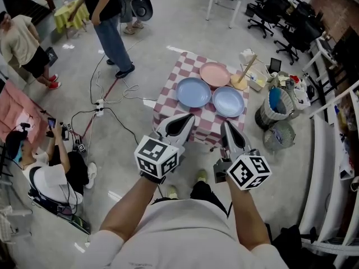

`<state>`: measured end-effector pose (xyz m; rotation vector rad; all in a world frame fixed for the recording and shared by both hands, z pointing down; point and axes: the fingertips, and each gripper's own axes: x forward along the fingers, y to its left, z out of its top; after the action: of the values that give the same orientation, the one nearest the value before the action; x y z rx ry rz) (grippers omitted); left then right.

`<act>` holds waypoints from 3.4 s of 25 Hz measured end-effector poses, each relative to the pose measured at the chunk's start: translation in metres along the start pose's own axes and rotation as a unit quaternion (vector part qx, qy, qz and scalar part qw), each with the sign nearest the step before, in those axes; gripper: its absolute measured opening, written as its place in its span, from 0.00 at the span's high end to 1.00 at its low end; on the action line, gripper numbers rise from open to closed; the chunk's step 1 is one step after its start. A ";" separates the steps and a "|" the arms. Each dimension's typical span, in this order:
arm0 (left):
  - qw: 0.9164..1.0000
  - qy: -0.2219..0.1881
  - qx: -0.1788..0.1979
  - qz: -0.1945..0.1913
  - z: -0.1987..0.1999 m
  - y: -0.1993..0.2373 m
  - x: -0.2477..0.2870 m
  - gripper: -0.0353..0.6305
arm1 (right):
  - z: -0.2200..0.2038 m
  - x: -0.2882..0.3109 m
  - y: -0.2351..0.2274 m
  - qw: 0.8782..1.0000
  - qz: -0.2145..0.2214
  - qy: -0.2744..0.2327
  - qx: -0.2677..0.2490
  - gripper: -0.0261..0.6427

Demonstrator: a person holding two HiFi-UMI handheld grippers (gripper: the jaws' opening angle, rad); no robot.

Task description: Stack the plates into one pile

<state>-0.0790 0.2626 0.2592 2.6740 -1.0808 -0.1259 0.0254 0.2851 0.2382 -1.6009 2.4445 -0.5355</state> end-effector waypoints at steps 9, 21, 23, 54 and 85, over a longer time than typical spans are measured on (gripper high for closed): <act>1.000 0.015 -0.010 -0.009 -0.020 0.008 0.027 0.94 | -0.013 0.015 -0.030 1.000 -0.015 0.014 0.015 0.95; 0.997 0.063 -0.023 -0.025 -0.069 0.039 0.120 0.94 | -0.046 0.079 -0.133 0.994 -0.047 0.071 0.072 0.95; 0.997 0.071 -0.025 -0.027 -0.078 0.045 0.142 0.94 | -0.053 0.091 -0.159 0.992 -0.059 0.083 0.078 0.94; 0.970 0.230 -0.059 -0.048 -0.251 0.075 0.349 0.94 | -0.257 0.122 -0.481 0.884 -0.275 0.255 0.280 0.83; 0.966 0.240 -0.094 -0.026 -0.277 0.117 0.355 0.94 | -0.277 0.125 -0.543 0.821 -0.347 0.233 0.390 0.91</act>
<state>0.1466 -0.0091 0.5622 2.3793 -0.7989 0.3734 0.3439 0.0327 0.7091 -2.0086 1.3484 -1.9210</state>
